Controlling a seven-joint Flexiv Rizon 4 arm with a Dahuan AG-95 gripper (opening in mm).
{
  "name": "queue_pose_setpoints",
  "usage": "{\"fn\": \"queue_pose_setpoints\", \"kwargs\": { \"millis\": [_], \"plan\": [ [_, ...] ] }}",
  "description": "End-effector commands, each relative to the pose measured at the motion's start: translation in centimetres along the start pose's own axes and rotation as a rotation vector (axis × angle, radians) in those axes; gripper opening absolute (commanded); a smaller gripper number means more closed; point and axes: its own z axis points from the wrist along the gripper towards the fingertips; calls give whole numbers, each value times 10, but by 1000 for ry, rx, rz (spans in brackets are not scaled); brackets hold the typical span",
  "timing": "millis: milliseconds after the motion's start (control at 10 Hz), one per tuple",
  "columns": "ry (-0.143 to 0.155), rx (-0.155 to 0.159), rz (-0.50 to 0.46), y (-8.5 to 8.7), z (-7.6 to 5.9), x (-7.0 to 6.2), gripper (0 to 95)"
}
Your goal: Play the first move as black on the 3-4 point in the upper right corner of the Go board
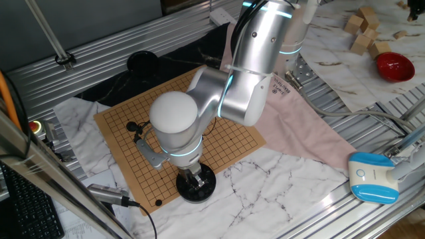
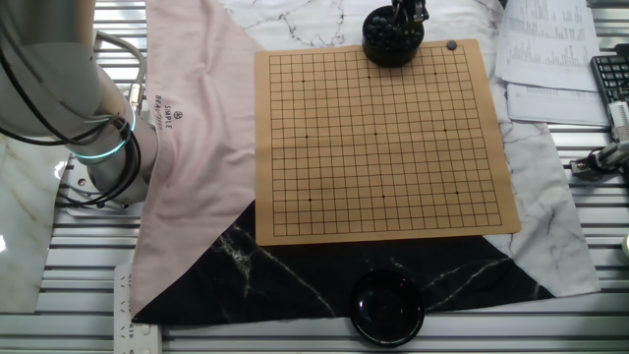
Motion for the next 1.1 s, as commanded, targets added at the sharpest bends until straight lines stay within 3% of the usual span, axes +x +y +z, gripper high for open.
{"fn": "queue_pose_setpoints", "kwargs": {
  "millis": [100, 1100],
  "plan": [
    [0, -1, -6, 0, 0, 0, 190],
    [-6, 2, 8, 1, 12, 1, 190]
  ]
}}
